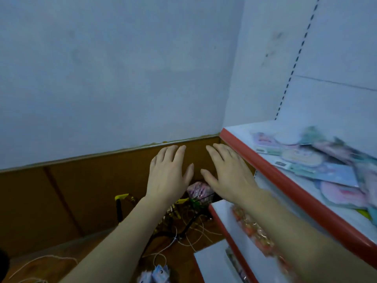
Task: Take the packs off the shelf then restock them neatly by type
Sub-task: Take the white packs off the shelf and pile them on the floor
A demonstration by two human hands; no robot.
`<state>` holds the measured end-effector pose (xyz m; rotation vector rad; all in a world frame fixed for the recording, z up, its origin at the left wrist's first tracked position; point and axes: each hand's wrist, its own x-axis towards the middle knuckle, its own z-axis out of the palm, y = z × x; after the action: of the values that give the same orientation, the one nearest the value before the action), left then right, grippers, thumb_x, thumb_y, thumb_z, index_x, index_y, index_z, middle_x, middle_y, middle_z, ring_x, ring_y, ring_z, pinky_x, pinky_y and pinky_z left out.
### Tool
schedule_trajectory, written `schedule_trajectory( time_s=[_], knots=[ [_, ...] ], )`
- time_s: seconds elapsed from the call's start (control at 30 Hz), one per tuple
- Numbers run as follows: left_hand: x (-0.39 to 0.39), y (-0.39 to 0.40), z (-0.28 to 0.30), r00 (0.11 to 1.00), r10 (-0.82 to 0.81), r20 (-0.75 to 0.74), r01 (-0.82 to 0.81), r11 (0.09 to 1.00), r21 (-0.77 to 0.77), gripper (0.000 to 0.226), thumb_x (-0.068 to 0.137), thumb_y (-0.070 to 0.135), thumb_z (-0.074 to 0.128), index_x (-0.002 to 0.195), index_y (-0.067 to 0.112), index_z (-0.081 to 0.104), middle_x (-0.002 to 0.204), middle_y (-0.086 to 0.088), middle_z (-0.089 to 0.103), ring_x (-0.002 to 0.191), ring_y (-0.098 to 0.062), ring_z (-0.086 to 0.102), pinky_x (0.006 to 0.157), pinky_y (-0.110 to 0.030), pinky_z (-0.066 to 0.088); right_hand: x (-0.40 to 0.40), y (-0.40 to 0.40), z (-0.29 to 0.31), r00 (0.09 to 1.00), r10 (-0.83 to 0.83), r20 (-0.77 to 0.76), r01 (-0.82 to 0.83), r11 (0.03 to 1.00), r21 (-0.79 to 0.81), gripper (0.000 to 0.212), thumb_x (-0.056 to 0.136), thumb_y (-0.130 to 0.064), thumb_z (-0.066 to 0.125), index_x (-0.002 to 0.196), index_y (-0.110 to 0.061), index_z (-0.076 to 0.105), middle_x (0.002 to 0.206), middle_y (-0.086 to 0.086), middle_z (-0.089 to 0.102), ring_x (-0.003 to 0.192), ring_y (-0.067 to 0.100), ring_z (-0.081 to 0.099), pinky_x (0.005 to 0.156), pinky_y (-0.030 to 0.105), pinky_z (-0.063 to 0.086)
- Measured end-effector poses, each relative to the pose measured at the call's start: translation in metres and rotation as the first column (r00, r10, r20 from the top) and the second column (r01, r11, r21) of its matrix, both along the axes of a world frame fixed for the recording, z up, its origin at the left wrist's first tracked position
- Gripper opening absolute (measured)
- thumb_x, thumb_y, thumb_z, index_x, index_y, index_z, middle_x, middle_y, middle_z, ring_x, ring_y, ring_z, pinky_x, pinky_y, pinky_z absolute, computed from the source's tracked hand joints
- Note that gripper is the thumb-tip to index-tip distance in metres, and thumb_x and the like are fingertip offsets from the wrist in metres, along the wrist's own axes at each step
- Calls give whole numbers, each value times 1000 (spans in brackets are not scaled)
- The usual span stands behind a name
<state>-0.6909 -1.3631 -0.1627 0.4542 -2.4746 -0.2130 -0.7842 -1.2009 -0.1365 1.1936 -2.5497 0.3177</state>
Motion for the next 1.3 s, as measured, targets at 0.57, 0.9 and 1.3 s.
schedule_trajectory(
  time_s=[0.57, 0.9, 1.3],
  knots=[
    [23, 258, 112, 654, -722, -225, 721, 685, -104, 58, 98, 51, 41, 147, 19, 42, 146, -3, 48, 136, -23, 40, 111, -46, 38, 162, 290, 104, 734, -643, -219, 615, 766, -189, 68, 96, -54, 38, 149, -12, 42, 152, 13, 44, 140, 33, 40, 114, 51, 36],
    [124, 485, 133, 265, -919, -291, 941, 313, -131, 55, 98, 47, 46, 144, 17, 45, 144, -4, 51, 134, -26, 44, 110, -47, 40, 345, 478, 119, 367, -898, -242, 882, 419, -215, 71, 96, -57, 33, 150, -11, 40, 154, 15, 42, 142, 34, 39, 113, 53, 36],
    [297, 689, 125, -198, -931, -307, 972, -146, -184, 54, 94, 45, 47, 137, 12, 54, 133, -8, 57, 125, -29, 51, 101, -48, 45, 581, 617, 108, -47, -970, -238, 973, 9, -230, 67, 95, -55, 37, 147, -13, 43, 149, 13, 46, 138, 34, 42, 110, 54, 39]
  ],
)
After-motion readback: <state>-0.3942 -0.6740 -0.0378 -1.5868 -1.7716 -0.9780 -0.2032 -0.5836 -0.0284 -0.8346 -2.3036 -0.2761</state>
